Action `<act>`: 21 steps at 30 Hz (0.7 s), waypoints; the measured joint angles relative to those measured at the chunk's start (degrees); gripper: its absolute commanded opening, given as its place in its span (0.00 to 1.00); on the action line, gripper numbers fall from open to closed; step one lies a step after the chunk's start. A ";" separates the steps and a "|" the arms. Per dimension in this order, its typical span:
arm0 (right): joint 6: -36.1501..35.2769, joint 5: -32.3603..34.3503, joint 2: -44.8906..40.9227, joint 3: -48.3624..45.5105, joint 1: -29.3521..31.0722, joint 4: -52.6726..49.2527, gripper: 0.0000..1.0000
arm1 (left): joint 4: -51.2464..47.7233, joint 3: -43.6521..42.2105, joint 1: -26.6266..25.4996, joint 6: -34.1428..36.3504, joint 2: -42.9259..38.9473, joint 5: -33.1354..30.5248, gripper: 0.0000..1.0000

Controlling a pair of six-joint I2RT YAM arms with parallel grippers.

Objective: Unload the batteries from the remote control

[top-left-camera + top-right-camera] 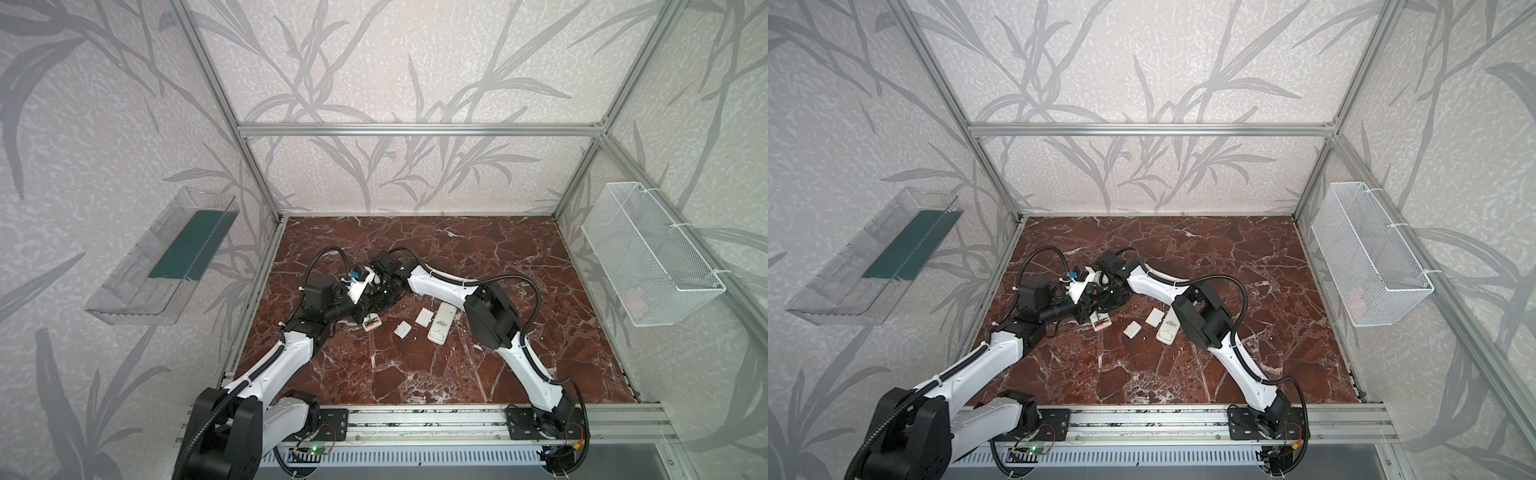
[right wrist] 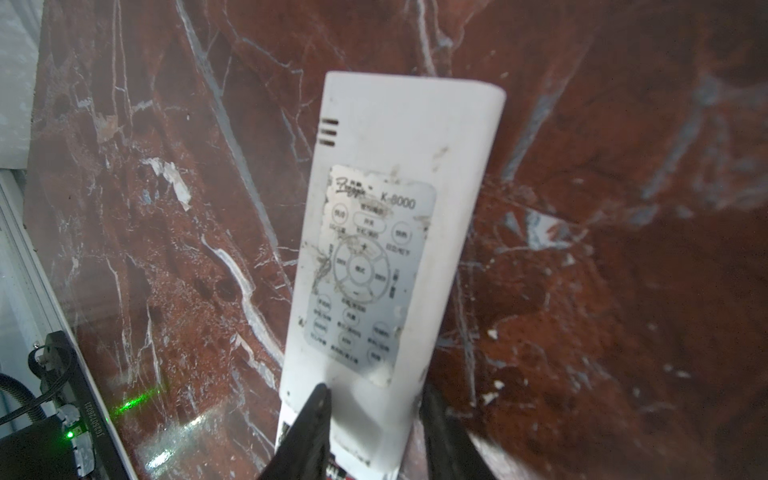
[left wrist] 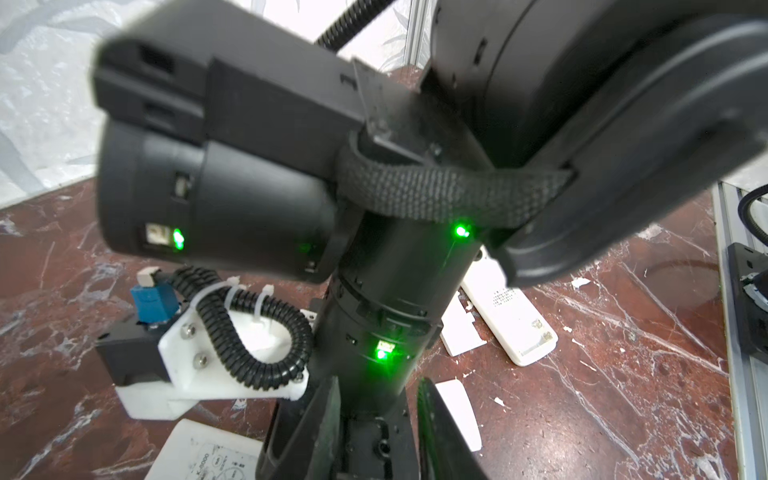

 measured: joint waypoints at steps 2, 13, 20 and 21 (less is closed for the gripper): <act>0.00 0.00 -0.20 -0.33 0.00 0.04 0.37 | 0.31 0.00 -0.02 0.22 0.22 0.35 0.00; 0.17 -1.14 -0.57 -1.29 -0.72 0.55 0.37 | -4.17 0.00 -0.07 -3.19 -3.23 -1.31 0.00; 0.48 -1.95 -1.97 -4.02 -1.40 1.95 0.37 | -10.25 -0.11 -1.40 -11.45 -6.45 -2.54 0.00; 0.48 -2.01 -1.97 -4.11 -1.49 1.97 0.37 | -11.13 -0.11 -1.68 -12.39 -6.21 -2.56 0.00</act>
